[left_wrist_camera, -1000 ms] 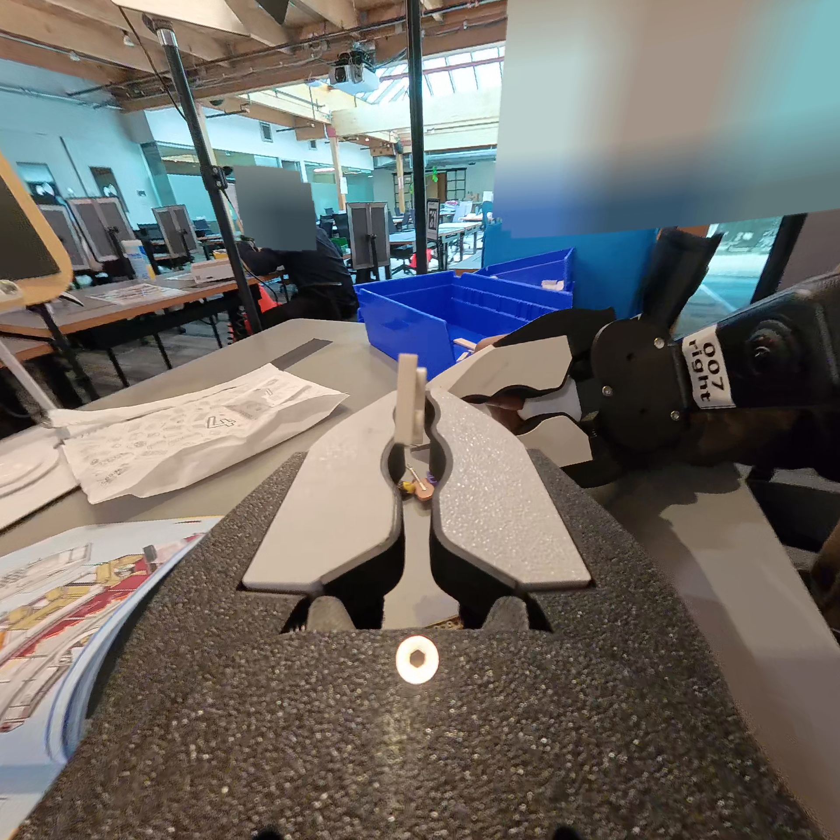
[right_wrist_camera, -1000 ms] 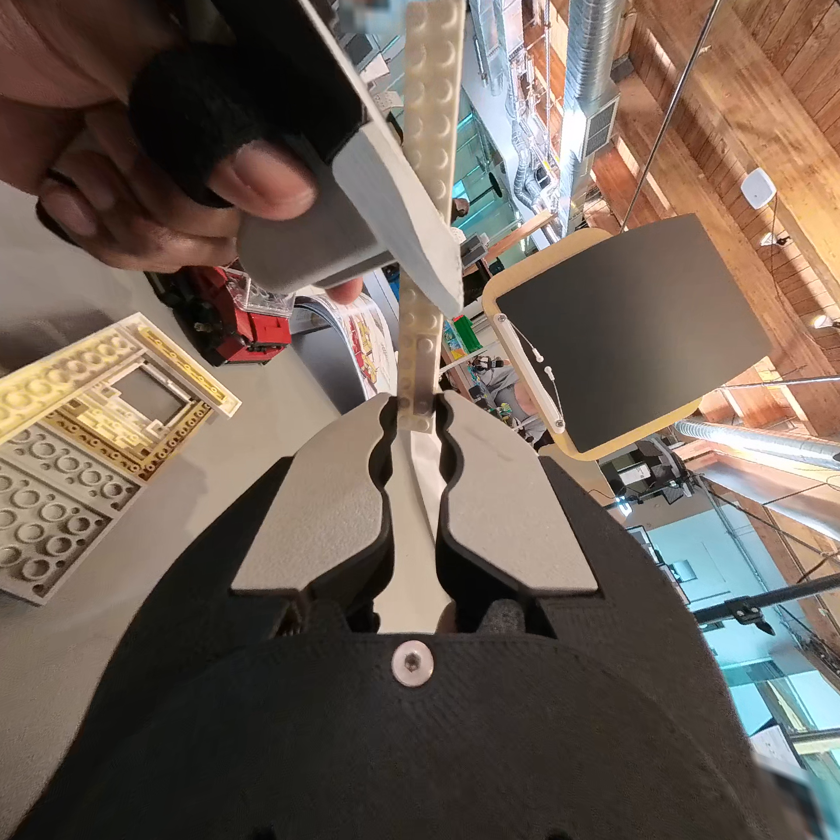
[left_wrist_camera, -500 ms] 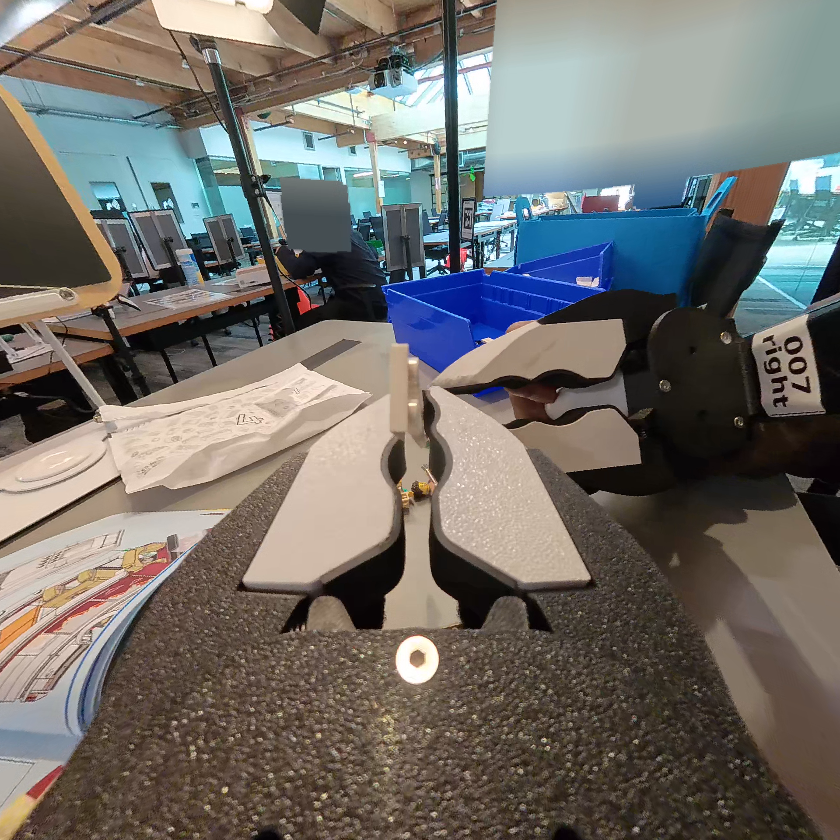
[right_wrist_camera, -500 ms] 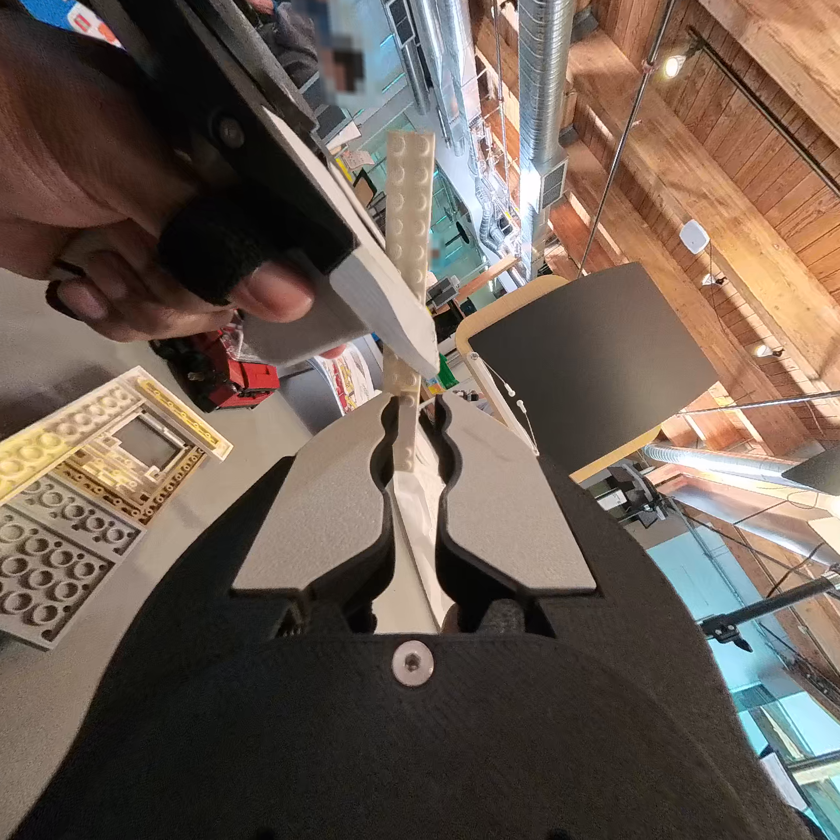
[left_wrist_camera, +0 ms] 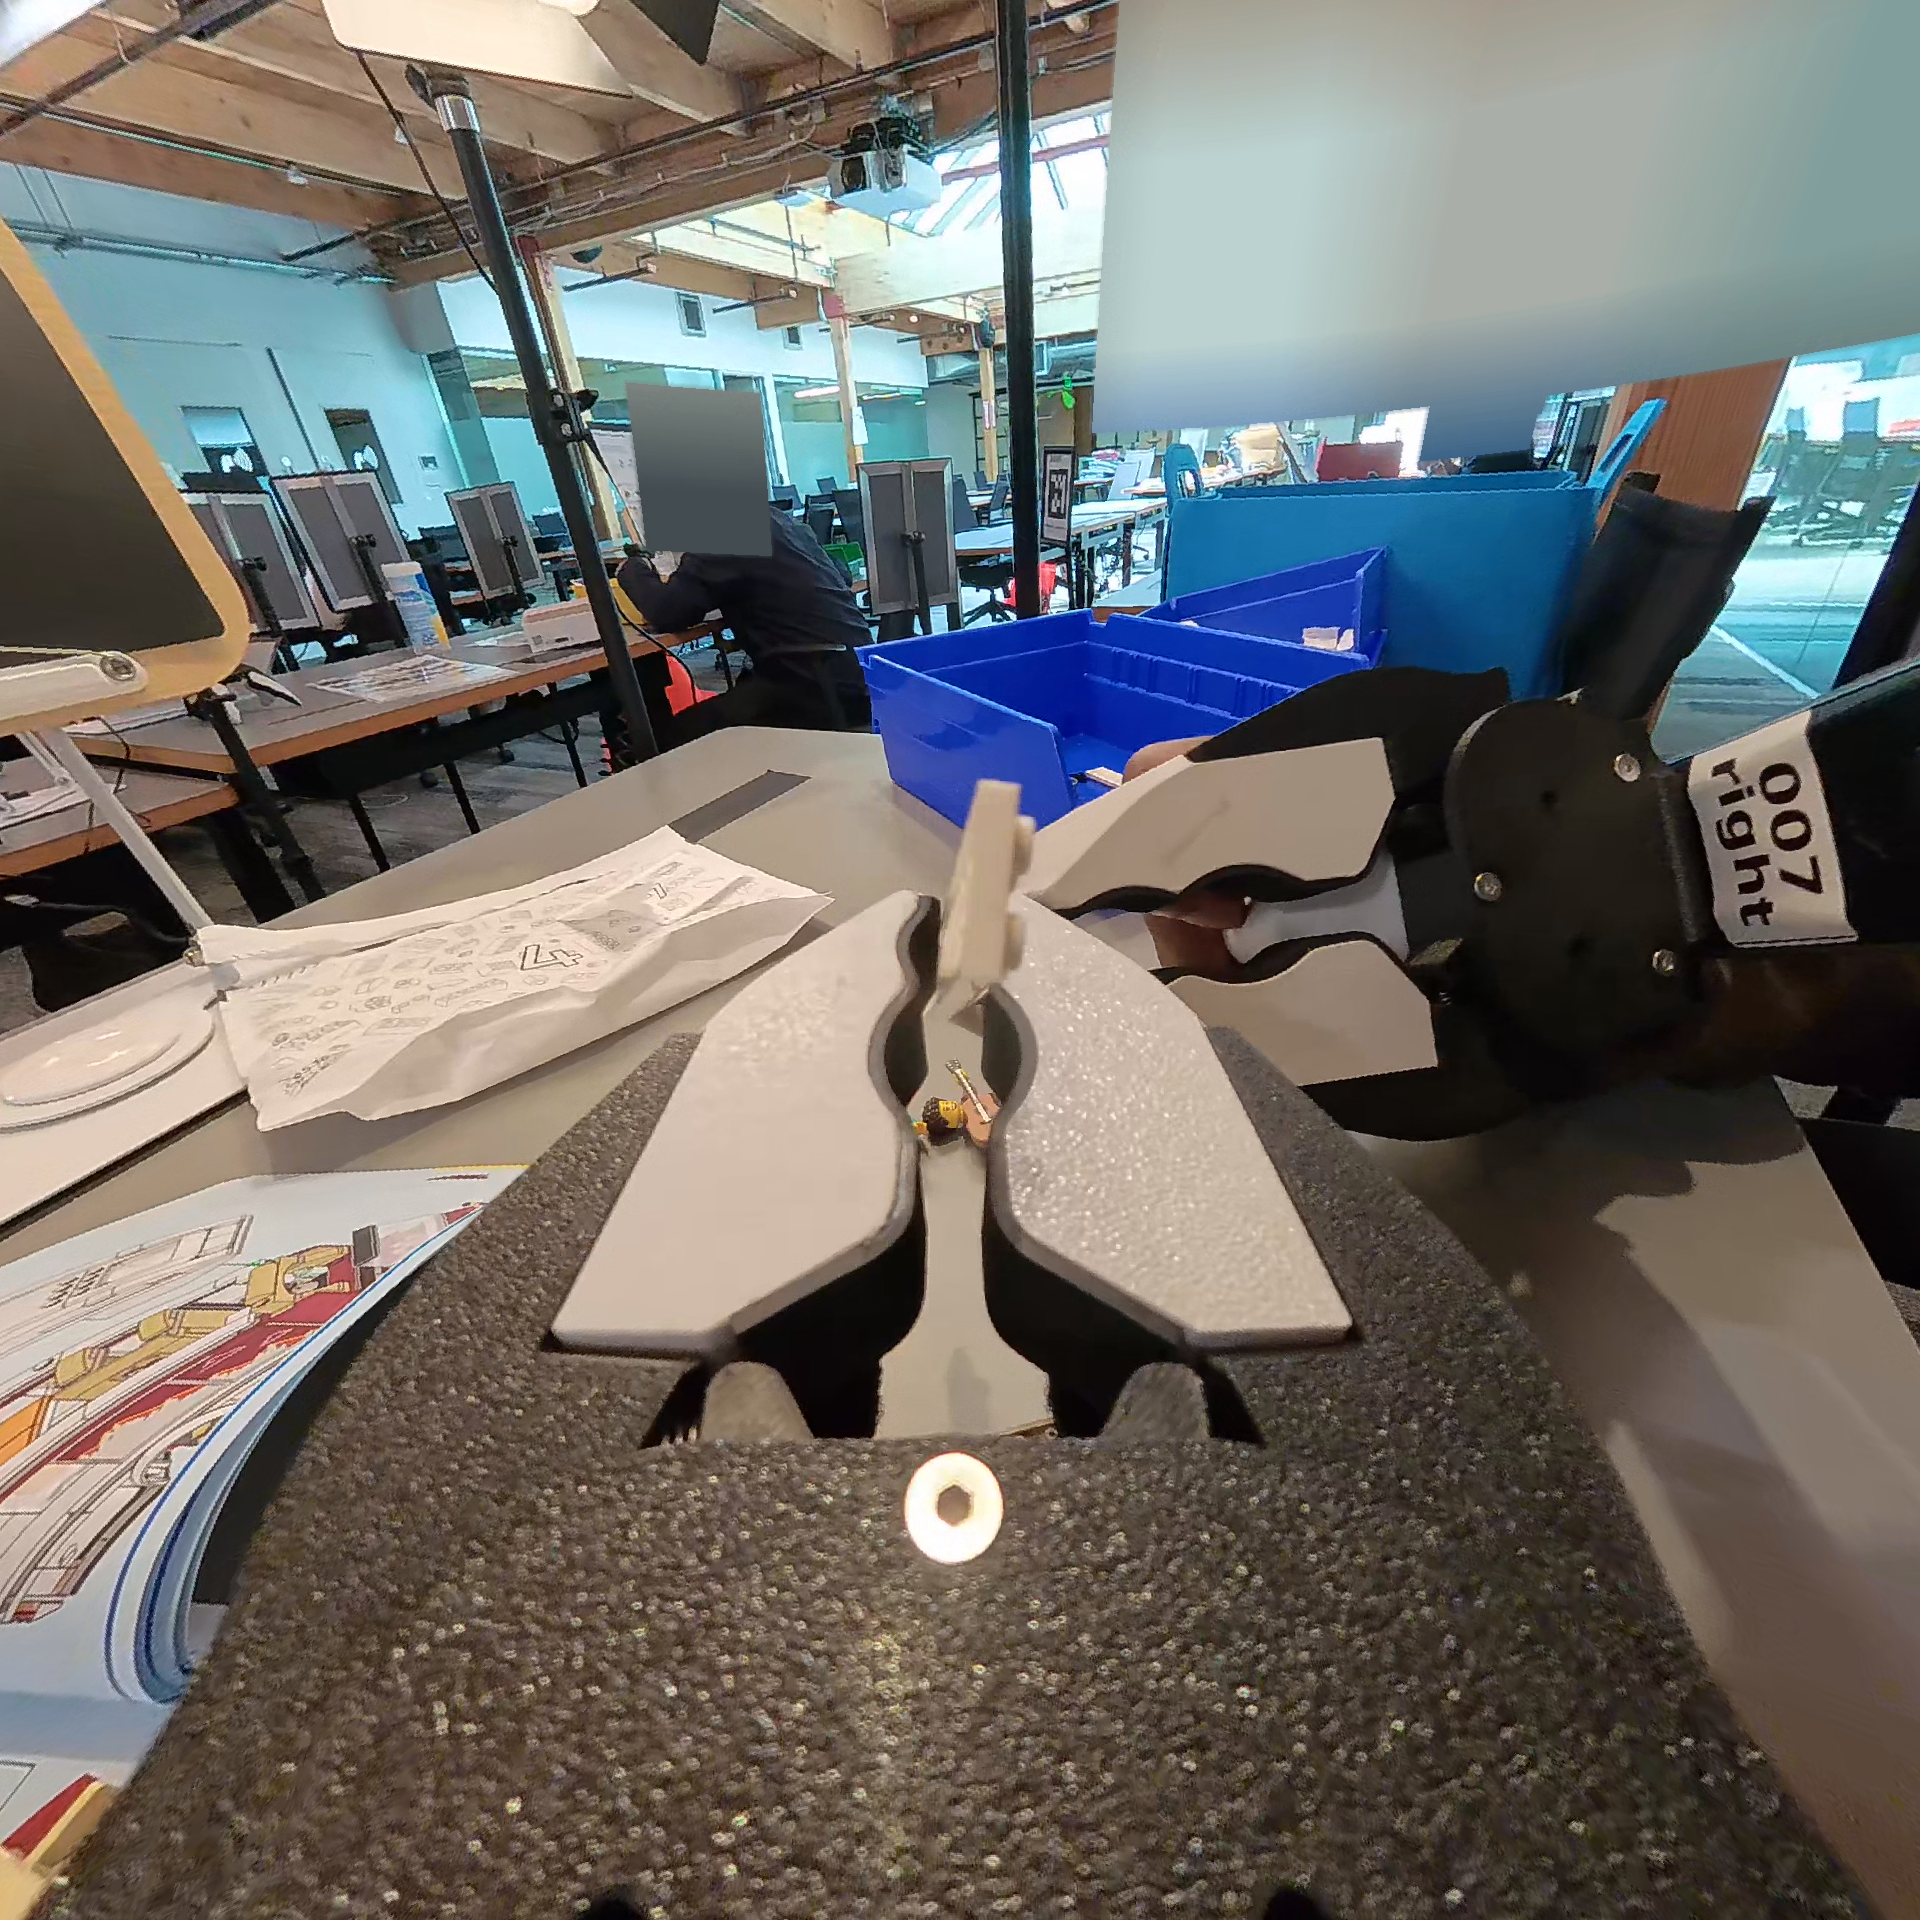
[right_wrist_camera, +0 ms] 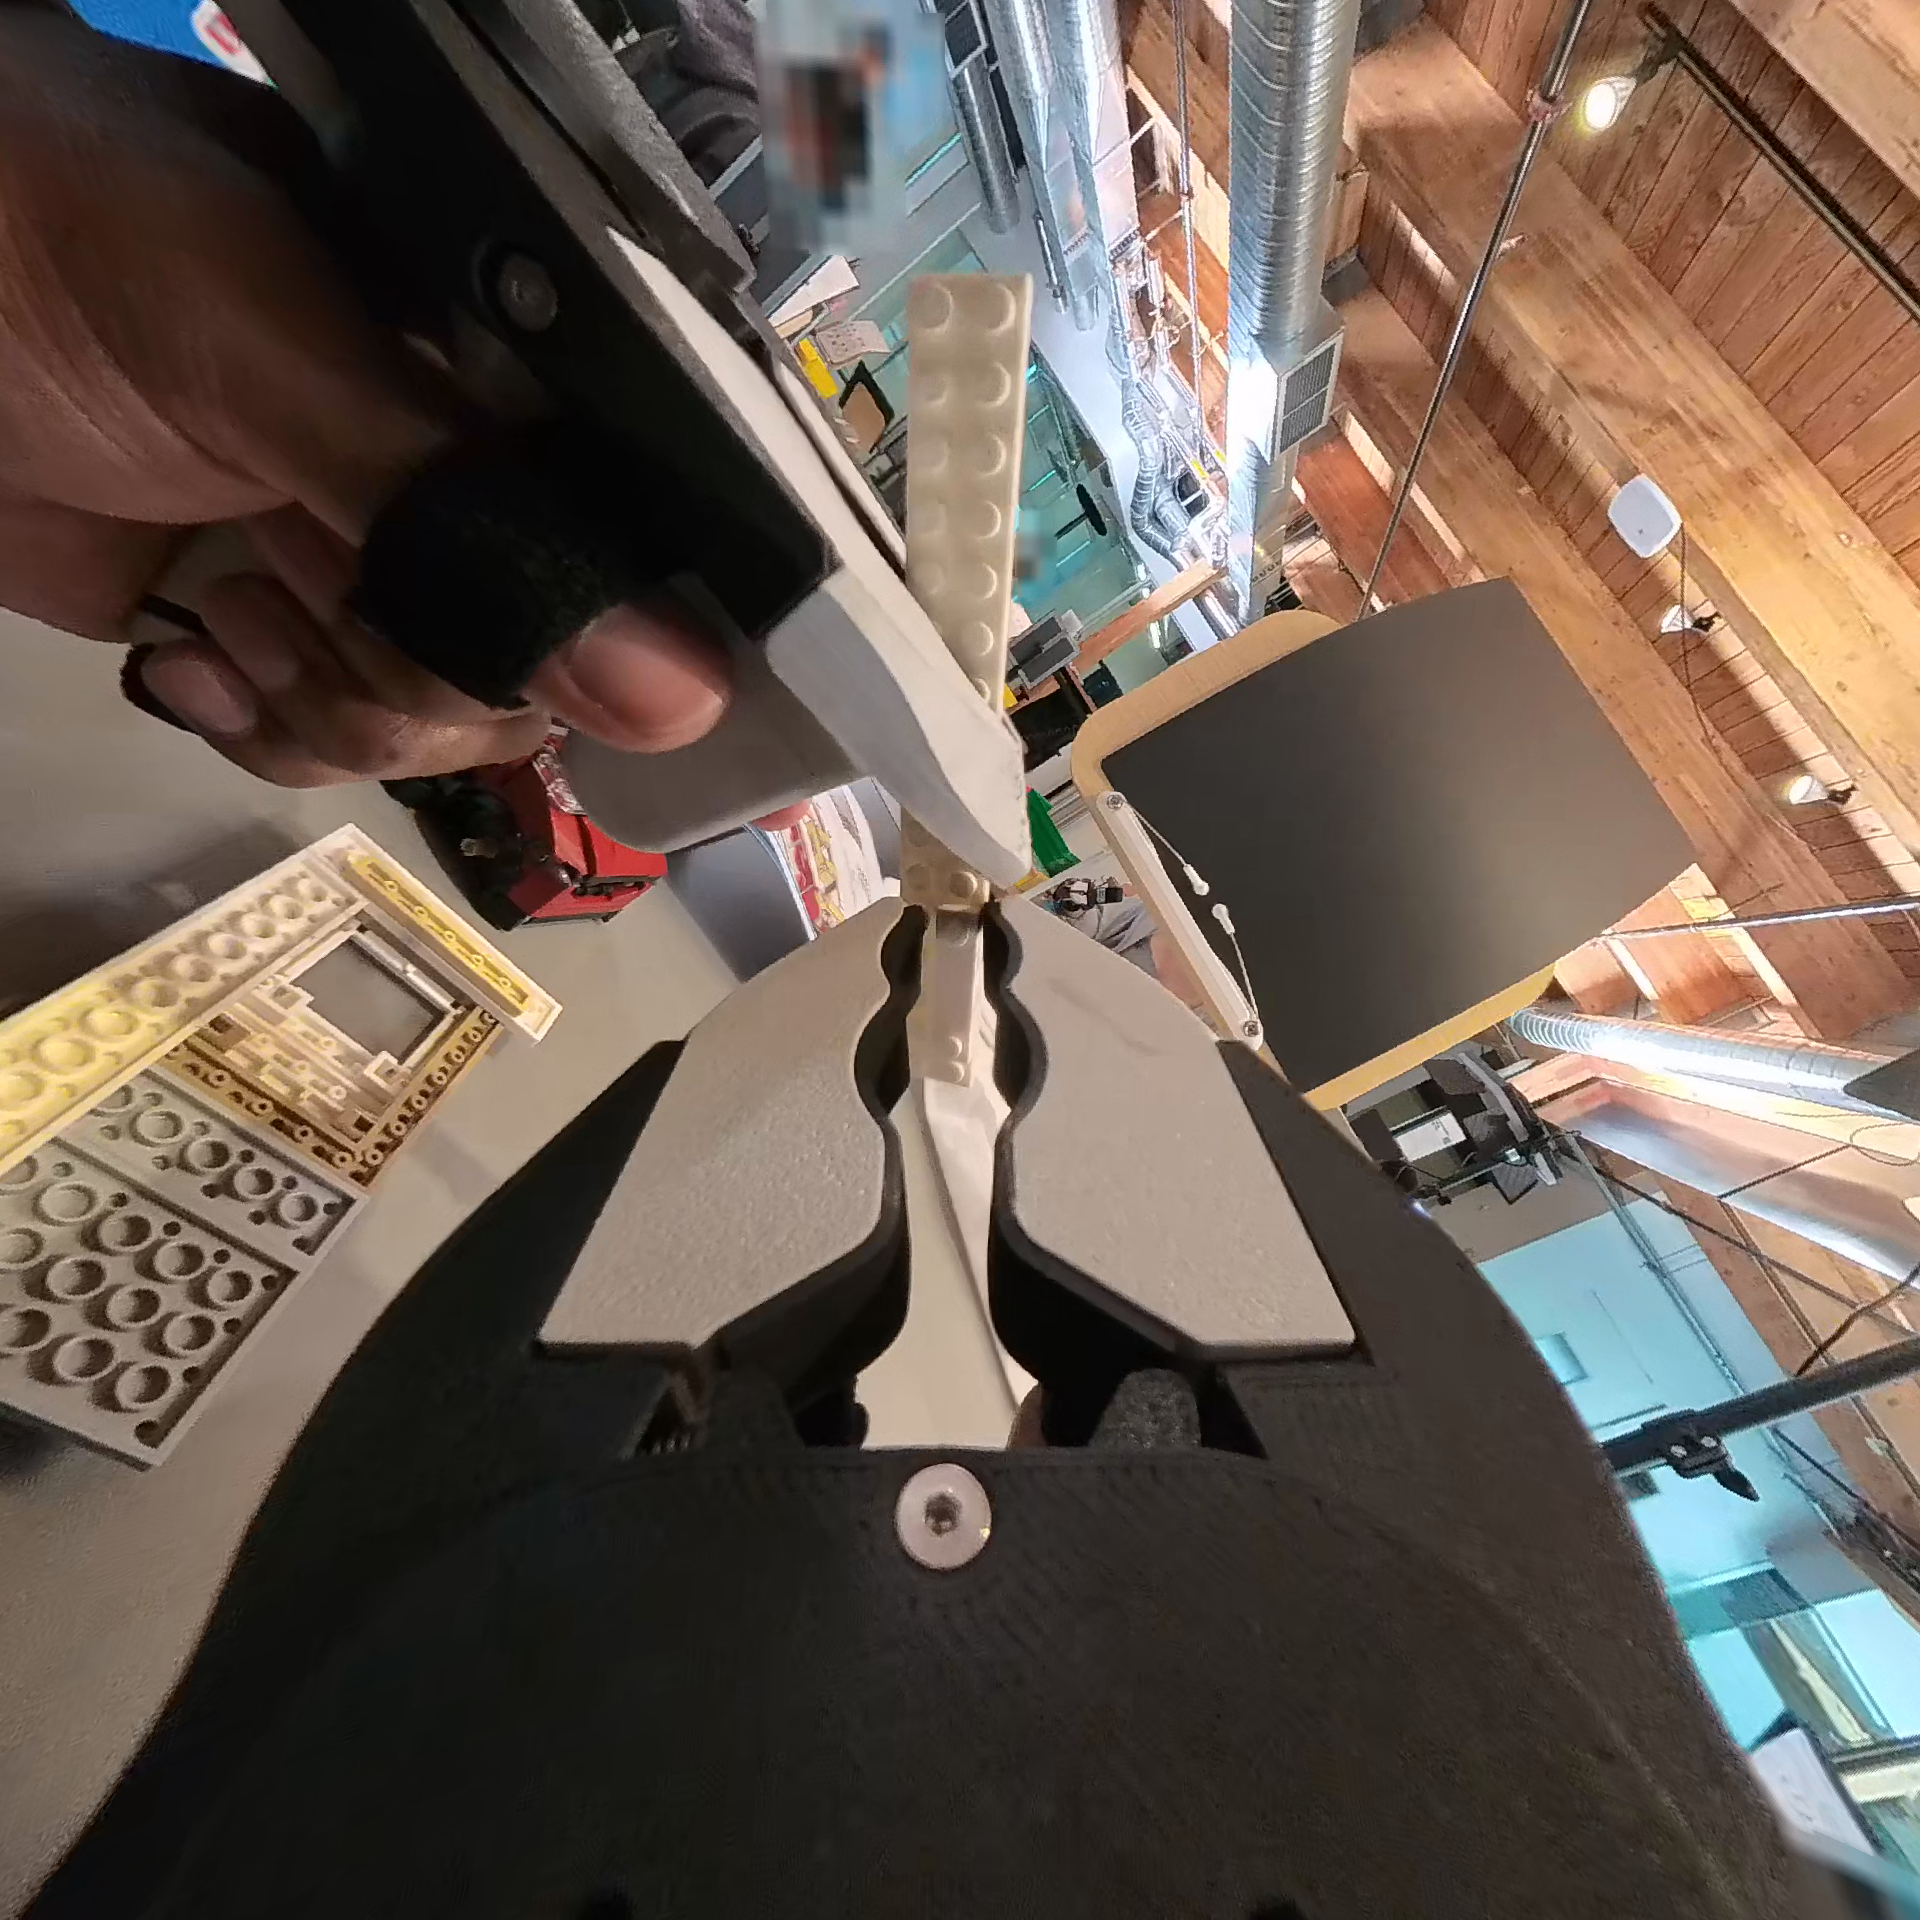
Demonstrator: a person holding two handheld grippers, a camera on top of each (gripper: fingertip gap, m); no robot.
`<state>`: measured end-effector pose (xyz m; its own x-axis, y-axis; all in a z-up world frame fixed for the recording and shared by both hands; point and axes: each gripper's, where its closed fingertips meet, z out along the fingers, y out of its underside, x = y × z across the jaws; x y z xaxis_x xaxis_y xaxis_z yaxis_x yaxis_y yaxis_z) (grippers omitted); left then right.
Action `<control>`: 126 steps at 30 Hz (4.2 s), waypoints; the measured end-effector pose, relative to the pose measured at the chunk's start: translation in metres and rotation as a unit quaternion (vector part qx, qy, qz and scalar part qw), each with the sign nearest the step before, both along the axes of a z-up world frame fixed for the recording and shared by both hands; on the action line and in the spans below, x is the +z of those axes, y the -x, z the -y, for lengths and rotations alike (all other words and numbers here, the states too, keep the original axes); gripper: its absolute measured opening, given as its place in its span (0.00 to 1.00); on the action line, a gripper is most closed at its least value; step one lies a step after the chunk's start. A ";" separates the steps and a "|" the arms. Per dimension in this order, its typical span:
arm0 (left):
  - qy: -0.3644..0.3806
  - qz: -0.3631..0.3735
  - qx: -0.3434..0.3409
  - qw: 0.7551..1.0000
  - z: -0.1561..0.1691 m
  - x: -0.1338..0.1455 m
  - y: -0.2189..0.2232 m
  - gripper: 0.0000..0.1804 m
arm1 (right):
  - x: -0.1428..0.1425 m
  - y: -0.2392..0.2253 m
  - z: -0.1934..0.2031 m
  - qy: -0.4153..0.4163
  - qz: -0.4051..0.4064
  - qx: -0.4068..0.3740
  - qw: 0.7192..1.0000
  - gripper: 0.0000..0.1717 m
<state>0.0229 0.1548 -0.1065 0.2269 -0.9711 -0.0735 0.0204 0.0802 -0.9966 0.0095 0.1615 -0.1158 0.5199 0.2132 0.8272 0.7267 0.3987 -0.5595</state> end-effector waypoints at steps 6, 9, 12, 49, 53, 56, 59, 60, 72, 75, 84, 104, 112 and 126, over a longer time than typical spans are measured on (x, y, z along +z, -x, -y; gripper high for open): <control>0.004 0.000 -0.011 1.000 0.002 0.000 0.000 0.03 | 0.001 0.000 0.002 0.008 0.007 0.002 1.000 0.04; -0.004 -0.003 -0.007 1.000 0.002 0.001 0.001 0.03 | 0.002 0.000 0.003 0.003 0.021 -0.001 1.000 0.04; -0.023 -0.008 0.004 1.000 0.002 0.002 0.002 0.02 | 0.002 0.001 0.005 0.008 0.019 0.008 1.000 0.04; 0.020 -0.003 0.024 1.000 -0.021 0.002 0.014 0.03 | 0.025 -0.301 -0.017 -0.003 -0.094 -0.437 0.895 0.08; 0.030 -0.001 0.010 1.000 -0.015 0.001 0.010 0.02 | 0.014 -0.294 -0.020 0.020 -0.097 -0.420 0.902 0.14; 0.042 0.002 -0.002 0.999 -0.011 0.000 0.007 0.03 | 0.015 -0.222 -0.026 0.006 -0.062 -0.305 0.950 0.14; 0.071 0.006 -0.025 0.997 -0.005 -0.003 0.001 0.03 | 0.002 -0.113 -0.008 0.010 -0.013 -0.099 0.995 0.15; 0.078 0.008 -0.033 0.996 -0.002 -0.004 0.000 0.03 | -0.004 -0.085 0.001 0.016 -0.004 -0.054 0.998 0.16; 0.087 0.004 -0.097 0.991 0.031 -0.011 -0.018 0.03 | -0.032 -0.035 -0.001 0.070 0.009 -0.060 0.996 0.07; 0.095 0.020 -0.085 0.992 0.025 -0.008 -0.017 0.11 | -0.018 -0.061 -0.010 0.046 -0.019 -0.110 0.993 0.07; 0.112 0.003 -0.084 0.990 0.021 -0.014 -0.017 0.15 | 0.014 -0.324 -0.007 0.028 -0.336 -0.429 0.838 0.09; 0.107 -0.036 -0.047 0.992 0.007 -0.024 -0.014 0.15 | -0.084 -0.107 -0.032 0.344 -0.146 -0.085 0.924 0.17; 0.109 -0.041 -0.040 0.992 0.004 -0.025 -0.013 0.14 | -0.123 -0.102 -0.027 0.432 -0.092 -0.096 0.892 0.24; 0.094 -0.044 -0.038 0.994 0.007 -0.023 -0.012 0.13 | -0.098 -0.168 -0.062 0.332 -0.114 -0.223 0.909 0.18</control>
